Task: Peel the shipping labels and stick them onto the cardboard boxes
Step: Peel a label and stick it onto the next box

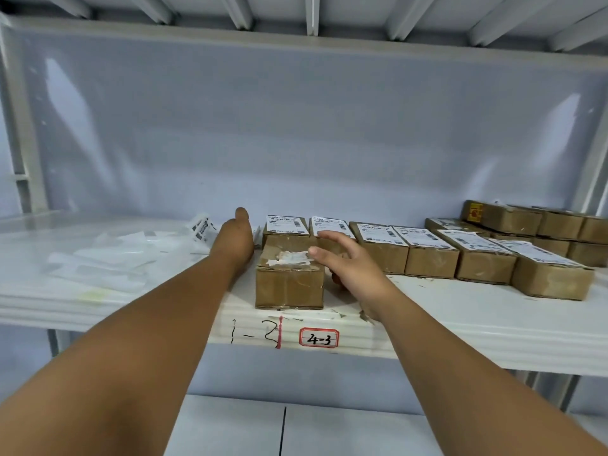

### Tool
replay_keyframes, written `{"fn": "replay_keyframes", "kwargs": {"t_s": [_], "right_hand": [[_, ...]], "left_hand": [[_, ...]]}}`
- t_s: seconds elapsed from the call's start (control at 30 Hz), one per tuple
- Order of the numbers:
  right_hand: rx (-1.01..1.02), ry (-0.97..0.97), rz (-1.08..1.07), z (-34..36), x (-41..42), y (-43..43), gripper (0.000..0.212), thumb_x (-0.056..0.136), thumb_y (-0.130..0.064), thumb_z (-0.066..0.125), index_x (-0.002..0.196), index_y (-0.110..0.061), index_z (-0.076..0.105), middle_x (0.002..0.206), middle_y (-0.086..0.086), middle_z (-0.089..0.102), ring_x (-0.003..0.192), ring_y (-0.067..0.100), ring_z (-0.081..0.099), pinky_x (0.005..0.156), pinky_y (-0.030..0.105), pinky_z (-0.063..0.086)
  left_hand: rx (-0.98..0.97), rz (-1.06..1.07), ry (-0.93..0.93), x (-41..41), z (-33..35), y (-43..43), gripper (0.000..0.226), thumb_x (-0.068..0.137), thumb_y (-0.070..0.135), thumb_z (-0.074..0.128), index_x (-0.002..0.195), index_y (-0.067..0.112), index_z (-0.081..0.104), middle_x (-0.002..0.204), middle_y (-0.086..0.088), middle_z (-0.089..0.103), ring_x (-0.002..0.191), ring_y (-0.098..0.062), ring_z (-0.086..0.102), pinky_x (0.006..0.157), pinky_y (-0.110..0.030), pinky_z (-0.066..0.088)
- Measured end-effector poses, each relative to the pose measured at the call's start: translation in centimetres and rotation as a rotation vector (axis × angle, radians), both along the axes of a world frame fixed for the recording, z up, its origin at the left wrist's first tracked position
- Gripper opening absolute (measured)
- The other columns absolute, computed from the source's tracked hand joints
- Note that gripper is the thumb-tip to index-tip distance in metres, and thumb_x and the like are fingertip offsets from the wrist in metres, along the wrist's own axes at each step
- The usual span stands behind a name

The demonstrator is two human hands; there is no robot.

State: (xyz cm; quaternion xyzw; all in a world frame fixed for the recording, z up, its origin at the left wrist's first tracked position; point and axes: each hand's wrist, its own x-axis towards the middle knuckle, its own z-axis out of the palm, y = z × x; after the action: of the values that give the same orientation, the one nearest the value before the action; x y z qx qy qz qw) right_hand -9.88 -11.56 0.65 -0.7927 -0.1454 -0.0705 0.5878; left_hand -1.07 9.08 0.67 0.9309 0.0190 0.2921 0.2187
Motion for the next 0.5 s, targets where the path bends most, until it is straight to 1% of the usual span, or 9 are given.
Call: {"fn": "replay_keyframes", "kwargs": {"t_s": [0.07,0.1,0.2,0.23,0.3,0.33,0.4,0.5], "right_hand": [[-0.003,-0.013,-0.004,-0.1,0.5,-0.1,0.04,0.084,-0.047,0.065,0.122,-0.037,0.058,0.115,-0.007,0.059,0.104,0.008,0.053,0.076,0.021,0.038],[-0.005,-0.021,-0.01,-0.2,0.6,-0.1,0.036,0.085,-0.047,0.063,0.119,-0.035,0.06,0.118,-0.01,0.058,0.105,0.005,0.052,0.074,0.018,0.037],[-0.029,-0.018,-0.029,-0.2,0.7,0.0,0.032,0.087,-0.047,0.061,0.116,-0.032,0.061,0.109,-0.015,0.059,0.088,-0.007,0.05,0.067,0.014,0.035],[-0.031,-0.016,-0.035,-0.2,0.8,-0.1,0.033,0.087,-0.047,0.06,0.116,-0.032,0.061,0.108,-0.015,0.06,0.085,-0.007,0.051,0.065,0.014,0.035],[-0.023,-0.016,-0.052,-0.2,0.9,-0.1,0.033,0.088,-0.046,0.06,0.116,-0.03,0.062,0.109,-0.011,0.062,0.082,-0.005,0.053,0.063,0.015,0.036],[-0.017,-0.016,-0.06,-0.2,0.9,-0.1,0.032,0.088,-0.046,0.061,0.116,-0.03,0.062,0.109,-0.01,0.063,0.081,-0.004,0.054,0.062,0.016,0.037],[-0.009,-0.018,-0.071,-0.3,0.9,-0.1,0.031,0.087,-0.045,0.062,0.114,-0.029,0.063,0.106,-0.009,0.064,0.079,0.0,0.055,0.062,0.018,0.038],[-0.002,-0.012,-0.071,-0.4,1.0,0.0,0.031,0.086,-0.045,0.063,0.112,-0.028,0.064,0.104,-0.008,0.064,0.077,0.002,0.056,0.062,0.019,0.038]], "left_hand": [[0.01,0.03,0.011,1.2,-0.2,0.4,0.041,0.087,-0.001,0.052,0.124,-0.004,0.035,0.105,-0.026,0.058,0.093,-0.036,0.055,0.065,-0.034,0.035],[0.019,0.041,0.04,1.7,-0.4,0.5,0.041,0.088,0.001,0.052,0.125,-0.004,0.034,0.107,-0.027,0.057,0.098,-0.038,0.055,0.067,-0.035,0.036],[0.095,0.079,0.184,2.4,-0.6,0.6,0.036,0.095,0.017,0.046,0.123,-0.004,0.036,0.112,-0.027,0.057,0.105,-0.04,0.054,0.075,-0.038,0.04],[0.149,0.109,0.221,2.6,-0.4,0.6,0.035,0.096,0.023,0.045,0.12,-0.003,0.041,0.114,-0.025,0.058,0.106,-0.038,0.054,0.077,-0.037,0.041],[0.268,0.17,0.258,2.9,-0.1,0.9,0.032,0.097,0.03,0.044,0.11,0.003,0.055,0.112,-0.018,0.061,0.105,-0.033,0.056,0.076,-0.033,0.041],[0.304,0.194,0.26,3.1,-0.1,1.0,0.03,0.096,0.03,0.045,0.107,0.005,0.058,0.11,-0.016,0.062,0.104,-0.031,0.057,0.074,-0.032,0.041],[0.326,0.223,0.221,3.5,-0.4,1.2,0.024,0.095,0.024,0.047,0.105,0.006,0.06,0.107,-0.015,0.062,0.102,-0.031,0.058,0.071,-0.031,0.04],[0.239,0.233,0.202,3.7,-0.8,1.3,0.019,0.093,0.014,0.049,0.105,0.003,0.058,0.106,-0.018,0.061,0.1,-0.034,0.058,0.071,-0.034,0.041]]}}
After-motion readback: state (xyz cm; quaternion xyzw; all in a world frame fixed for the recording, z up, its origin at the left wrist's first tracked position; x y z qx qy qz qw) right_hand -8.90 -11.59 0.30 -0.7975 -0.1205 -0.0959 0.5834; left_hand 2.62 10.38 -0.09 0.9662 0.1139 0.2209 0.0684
